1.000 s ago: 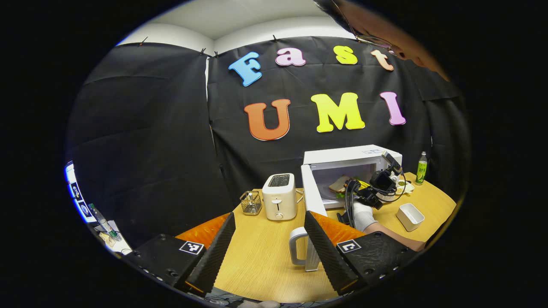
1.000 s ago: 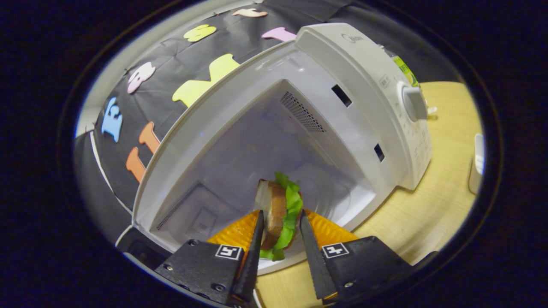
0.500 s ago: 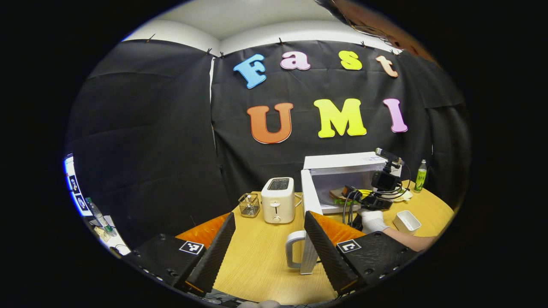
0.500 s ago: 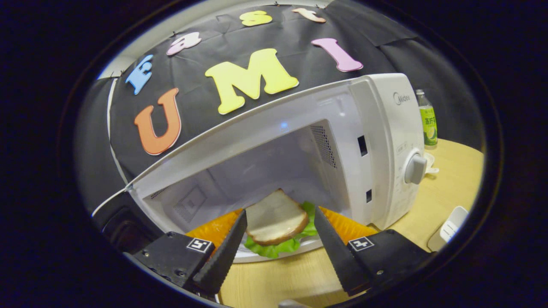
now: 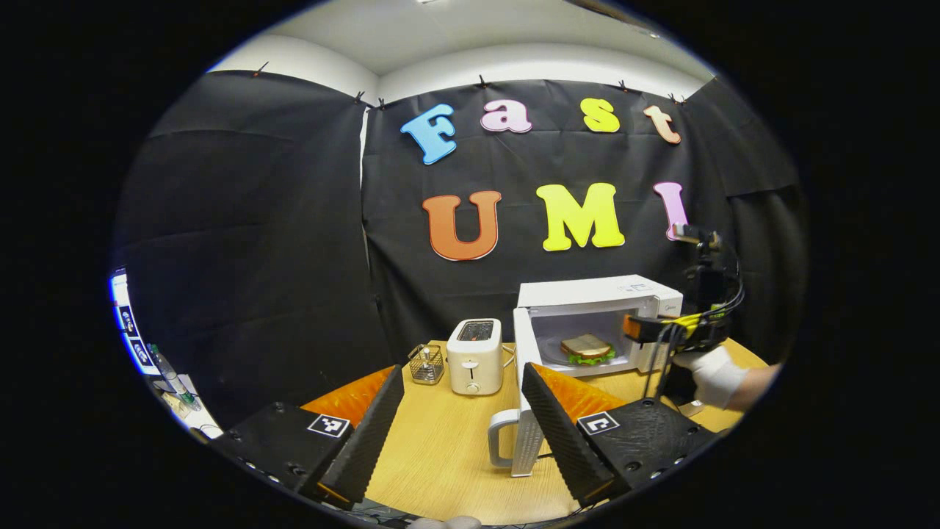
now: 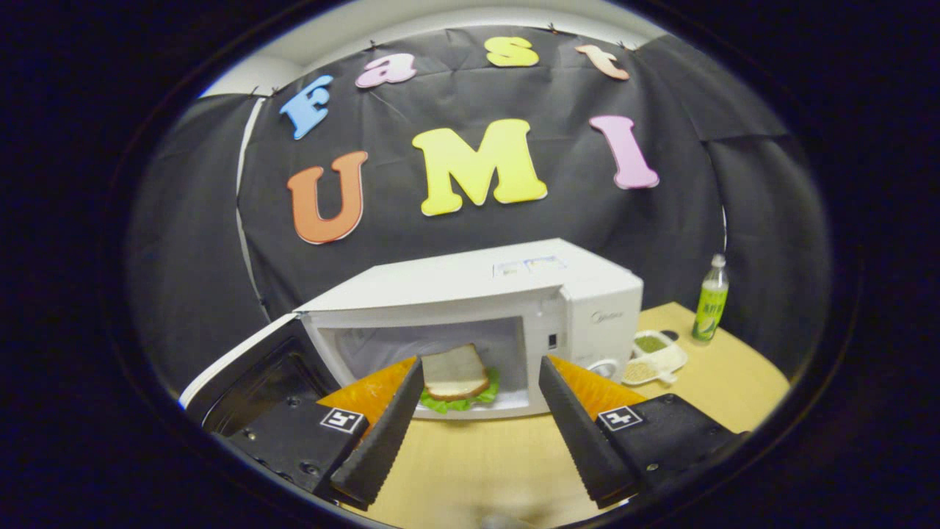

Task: Open the microwave oven with the left hand, put the food in, and close the microwave oven.

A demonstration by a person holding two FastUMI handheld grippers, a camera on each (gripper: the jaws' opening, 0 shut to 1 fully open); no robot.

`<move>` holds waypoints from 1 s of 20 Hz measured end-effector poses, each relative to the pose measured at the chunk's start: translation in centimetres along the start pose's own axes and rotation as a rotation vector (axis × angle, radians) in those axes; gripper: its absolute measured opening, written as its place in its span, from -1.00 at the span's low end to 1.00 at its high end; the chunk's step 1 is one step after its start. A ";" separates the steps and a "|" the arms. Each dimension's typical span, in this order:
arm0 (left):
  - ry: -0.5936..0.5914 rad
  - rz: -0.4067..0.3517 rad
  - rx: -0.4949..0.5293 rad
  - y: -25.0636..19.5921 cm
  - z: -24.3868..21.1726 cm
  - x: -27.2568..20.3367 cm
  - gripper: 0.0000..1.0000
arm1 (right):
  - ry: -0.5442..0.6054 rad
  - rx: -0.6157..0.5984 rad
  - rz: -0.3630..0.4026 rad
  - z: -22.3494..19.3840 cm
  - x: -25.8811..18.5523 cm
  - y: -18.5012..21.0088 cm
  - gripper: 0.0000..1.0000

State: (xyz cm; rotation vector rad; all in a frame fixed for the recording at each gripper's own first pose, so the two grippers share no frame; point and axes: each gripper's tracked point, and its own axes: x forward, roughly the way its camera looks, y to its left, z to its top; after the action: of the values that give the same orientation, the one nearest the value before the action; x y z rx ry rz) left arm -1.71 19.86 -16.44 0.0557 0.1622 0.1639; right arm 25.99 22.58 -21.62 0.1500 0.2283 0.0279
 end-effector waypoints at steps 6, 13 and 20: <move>0.011 -0.037 0.008 0.0 -0.5 0.8 0.93 | -0.029 -0.166 -0.008 6.9 -11.0 -6.9 1.00; -0.002 -0.055 0.011 0.7 0.1 2.3 0.89 | -0.055 -0.202 -0.053 11.2 -21.0 -12.3 1.00; 0.023 -0.147 0.062 -0.5 -2.1 3.4 -0.34 | -0.042 -0.101 -0.084 11.3 -25.7 -14.5 0.84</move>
State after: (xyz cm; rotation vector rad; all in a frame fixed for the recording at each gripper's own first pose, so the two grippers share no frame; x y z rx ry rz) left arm 1.30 20.03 -19.07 0.1037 0.1942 0.0126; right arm 3.66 5.47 -7.24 0.0402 0.1903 -0.0468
